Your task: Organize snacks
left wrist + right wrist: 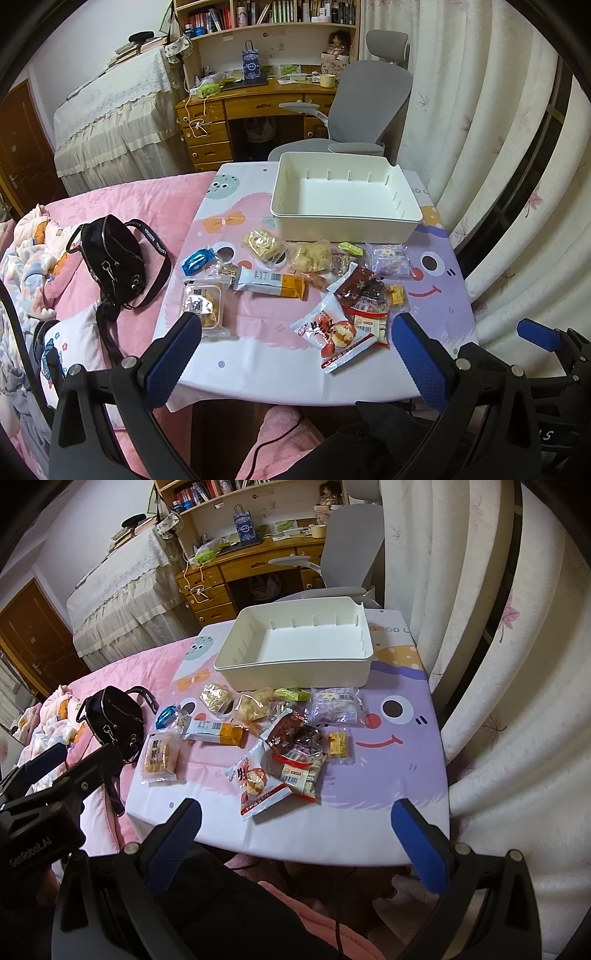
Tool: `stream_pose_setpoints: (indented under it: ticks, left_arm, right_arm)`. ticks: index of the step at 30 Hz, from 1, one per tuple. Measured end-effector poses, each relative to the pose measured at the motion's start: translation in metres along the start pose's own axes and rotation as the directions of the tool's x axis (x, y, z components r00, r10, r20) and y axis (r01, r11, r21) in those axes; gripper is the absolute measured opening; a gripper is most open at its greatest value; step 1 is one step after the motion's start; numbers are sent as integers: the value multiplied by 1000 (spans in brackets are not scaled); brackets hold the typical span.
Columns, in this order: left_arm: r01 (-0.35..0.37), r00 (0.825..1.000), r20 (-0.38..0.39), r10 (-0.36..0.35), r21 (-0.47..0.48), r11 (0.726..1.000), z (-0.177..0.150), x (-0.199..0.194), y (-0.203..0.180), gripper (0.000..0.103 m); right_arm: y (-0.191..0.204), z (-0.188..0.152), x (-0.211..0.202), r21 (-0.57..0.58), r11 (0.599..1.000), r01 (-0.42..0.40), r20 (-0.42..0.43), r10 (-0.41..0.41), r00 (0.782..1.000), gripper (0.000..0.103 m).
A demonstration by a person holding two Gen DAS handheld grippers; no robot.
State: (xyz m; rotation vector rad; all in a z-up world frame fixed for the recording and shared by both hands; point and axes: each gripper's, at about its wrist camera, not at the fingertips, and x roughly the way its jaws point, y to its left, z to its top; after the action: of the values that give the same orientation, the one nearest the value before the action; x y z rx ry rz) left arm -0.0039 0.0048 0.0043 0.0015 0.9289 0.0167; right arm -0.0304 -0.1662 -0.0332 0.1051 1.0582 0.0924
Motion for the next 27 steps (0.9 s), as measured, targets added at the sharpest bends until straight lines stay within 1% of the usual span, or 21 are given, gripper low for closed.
stream_pose_setpoints:
  ticks: [6,11,16,21,27]
  left_arm:
    - [-27,1000,-2,27,-12,1000,-2,-4,9,102]
    - [-31,999,-11,30,-22,999,3,-2,22,102]
    - [-38,997,-70,35,-43,998,5,13,43,102]
    - [-14,991,-131,3,-81,997,5,33,70,102]
    - [5,980,-198,-31,-133,991,7,63,110,102]
  right_arm:
    - [7,7,0,-15,1000,-17,27,18,999,103]
    - [16,8,5,-25,999,-31,33,32,999,103]
    - [27,14,13,-23,999,-40,40,41,998,103]
    - [43,17,23,-42,998,-49,50,51,997,102]
    - [69,22,43,-88,996,-22,81,29,996,102]
